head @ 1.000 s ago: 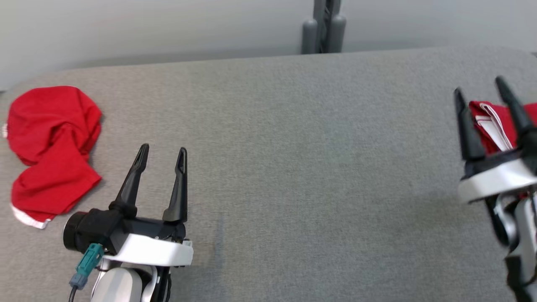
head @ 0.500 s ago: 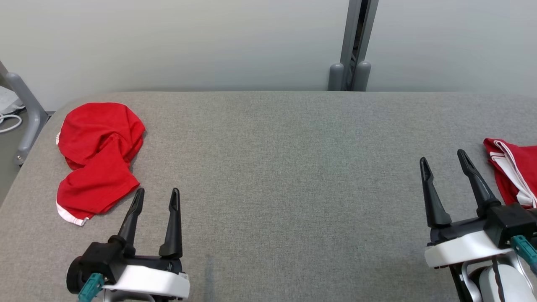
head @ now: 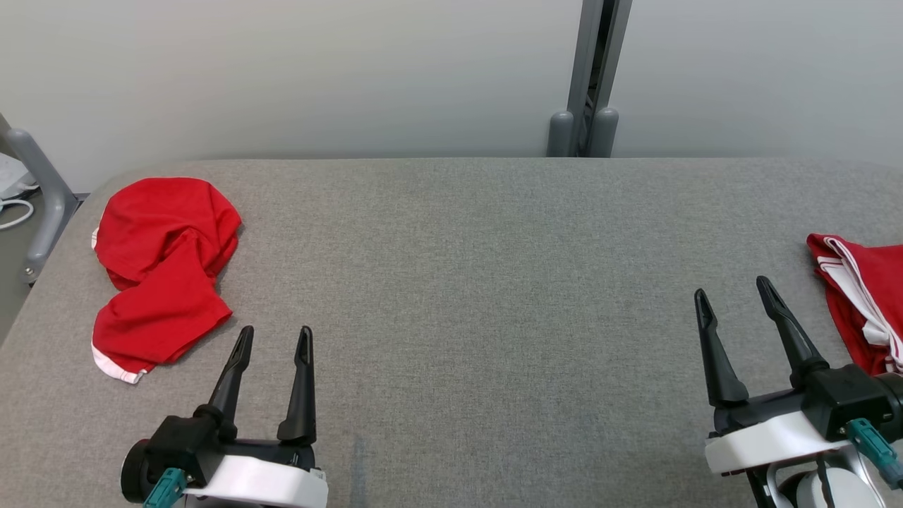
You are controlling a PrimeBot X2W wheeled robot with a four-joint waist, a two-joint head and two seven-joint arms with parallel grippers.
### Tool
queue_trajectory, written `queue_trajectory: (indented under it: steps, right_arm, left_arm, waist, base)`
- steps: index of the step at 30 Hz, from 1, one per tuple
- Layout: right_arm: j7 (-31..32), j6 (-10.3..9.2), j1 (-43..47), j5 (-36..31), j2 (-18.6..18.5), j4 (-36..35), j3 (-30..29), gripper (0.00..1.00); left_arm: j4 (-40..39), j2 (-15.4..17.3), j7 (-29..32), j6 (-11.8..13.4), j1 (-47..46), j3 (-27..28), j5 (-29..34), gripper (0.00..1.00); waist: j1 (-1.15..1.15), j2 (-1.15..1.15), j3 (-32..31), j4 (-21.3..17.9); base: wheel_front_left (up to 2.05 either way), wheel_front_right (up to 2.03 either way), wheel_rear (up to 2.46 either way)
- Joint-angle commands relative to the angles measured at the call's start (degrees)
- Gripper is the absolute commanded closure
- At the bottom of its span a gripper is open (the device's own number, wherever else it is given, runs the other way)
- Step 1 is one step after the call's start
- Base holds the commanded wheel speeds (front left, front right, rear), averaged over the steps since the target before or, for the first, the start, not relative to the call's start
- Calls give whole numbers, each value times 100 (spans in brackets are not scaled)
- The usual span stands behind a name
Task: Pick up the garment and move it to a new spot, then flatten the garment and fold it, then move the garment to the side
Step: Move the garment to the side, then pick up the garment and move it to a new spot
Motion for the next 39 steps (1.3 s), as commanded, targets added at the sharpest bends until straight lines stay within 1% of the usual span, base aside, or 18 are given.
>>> queue_trajectory:
  steps: [1, 12, 20, 39]
  right_arm:
    - [-4, -5, 48, 43, -11, -17, 13, 0]
    - [-4, -5, 41, 122, -10, 60, 0, 0]
    - [-4, -5, 10, 258, -10, 287, 25, 0]
    - [-4, -5, -71, 325, -10, 356, 8, 0]
  left_arm:
    - [-26, 20, -22, 29, 1, 9, -34, 0]
    - [-52, 19, -22, 9, -64, 4, -24, 0]
    - [-29, 19, -23, -17, -80, 1, 22, 0]
    - [48, 20, -23, -57, -162, 22, 17, 0]
  waist:
    - [0, 0, 10, -4]
    - [0, 0, 48, -31]
    - [0, 0, 60, -64]
    - [0, 0, 120, -111]
  base:
    - [0, 0, 0]
    - [0, 0, 0]
    - [0, 0, 0]
    - [0, 0, 0]
